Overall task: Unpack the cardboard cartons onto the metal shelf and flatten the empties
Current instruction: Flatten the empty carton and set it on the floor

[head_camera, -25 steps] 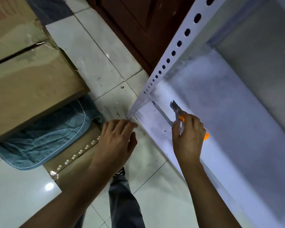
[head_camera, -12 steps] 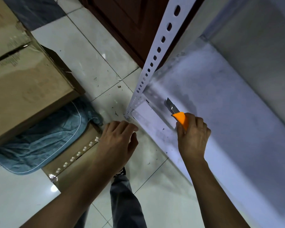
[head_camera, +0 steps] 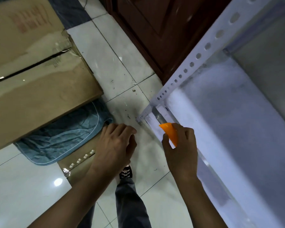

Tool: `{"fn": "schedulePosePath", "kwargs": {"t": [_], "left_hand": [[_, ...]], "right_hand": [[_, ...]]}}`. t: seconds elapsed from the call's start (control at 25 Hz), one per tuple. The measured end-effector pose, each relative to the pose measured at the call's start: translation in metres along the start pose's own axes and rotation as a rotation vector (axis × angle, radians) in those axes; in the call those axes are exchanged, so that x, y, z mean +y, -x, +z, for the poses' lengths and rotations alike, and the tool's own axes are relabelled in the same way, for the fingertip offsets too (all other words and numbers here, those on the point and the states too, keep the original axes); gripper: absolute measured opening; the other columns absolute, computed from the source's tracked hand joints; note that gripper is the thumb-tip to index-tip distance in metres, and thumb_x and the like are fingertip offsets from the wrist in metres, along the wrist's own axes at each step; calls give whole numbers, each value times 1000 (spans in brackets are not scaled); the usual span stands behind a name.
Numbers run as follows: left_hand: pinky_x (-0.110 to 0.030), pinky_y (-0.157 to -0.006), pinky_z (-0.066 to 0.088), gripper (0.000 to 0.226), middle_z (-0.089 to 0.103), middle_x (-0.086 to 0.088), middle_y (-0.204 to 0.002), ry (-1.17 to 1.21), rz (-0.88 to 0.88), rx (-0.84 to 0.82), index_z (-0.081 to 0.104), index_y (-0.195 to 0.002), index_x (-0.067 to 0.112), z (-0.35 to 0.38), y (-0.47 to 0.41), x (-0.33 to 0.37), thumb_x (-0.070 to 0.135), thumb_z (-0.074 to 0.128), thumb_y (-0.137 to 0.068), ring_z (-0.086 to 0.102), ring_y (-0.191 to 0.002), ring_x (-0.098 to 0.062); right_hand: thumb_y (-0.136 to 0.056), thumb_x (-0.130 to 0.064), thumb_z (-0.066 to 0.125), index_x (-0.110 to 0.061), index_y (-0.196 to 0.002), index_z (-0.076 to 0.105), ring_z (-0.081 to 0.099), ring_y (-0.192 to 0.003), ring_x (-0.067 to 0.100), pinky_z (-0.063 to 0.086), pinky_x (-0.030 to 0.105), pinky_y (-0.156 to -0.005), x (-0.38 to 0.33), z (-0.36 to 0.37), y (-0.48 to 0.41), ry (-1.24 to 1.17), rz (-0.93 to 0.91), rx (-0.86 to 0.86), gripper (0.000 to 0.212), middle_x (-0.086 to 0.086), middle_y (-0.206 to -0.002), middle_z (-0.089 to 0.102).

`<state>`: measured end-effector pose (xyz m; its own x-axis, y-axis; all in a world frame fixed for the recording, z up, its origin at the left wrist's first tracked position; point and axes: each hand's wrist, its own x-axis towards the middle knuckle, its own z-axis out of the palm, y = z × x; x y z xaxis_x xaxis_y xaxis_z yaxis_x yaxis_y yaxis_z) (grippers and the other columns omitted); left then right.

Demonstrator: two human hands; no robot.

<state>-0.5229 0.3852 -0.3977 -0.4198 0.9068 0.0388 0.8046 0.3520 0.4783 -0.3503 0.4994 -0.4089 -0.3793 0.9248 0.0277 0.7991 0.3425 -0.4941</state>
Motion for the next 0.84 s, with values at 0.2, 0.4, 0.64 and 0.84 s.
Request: {"fn": "schedulePosePath", "kwargs": {"t": [0.2,0.4,0.64,0.84], "left_hand": [[-32,-78,39,30,66,-1,-102,-4,-99,35,64,-108,18,-27,20,-36,36,44,-93,54,-92,-21],[-37,-79,46,34,66,1,-104,-17,-247,115,66,-107,18,-61,40,-75,38,41,-95,56,-95,-23],[-38,-78,43,24,65,0,-100,-66,-395,273,65,-104,18,-96,66,-127,33,47,-98,53,-91,-23],[-42,-85,47,28,60,-6,-116,-115,-546,357,58,-116,16,-116,94,-164,34,50,-96,52,-102,-28]], "right_hand": [[-84,-24,78,-24,-123,59,52,-87,16,54,34,-64,-55,23,0,-72,-151,-45,44,0,-103,53],[-84,-33,82,-22,-128,58,47,-90,8,43,18,-68,-116,45,-3,-103,-321,-115,51,3,-109,59],[-95,-46,60,-30,-131,51,50,-88,10,44,23,-64,-199,64,1,-149,-534,-218,40,-1,-109,57],[-97,-51,52,-35,-134,51,57,-87,14,53,34,-66,-256,79,5,-170,-656,-378,40,-8,-105,57]]}}
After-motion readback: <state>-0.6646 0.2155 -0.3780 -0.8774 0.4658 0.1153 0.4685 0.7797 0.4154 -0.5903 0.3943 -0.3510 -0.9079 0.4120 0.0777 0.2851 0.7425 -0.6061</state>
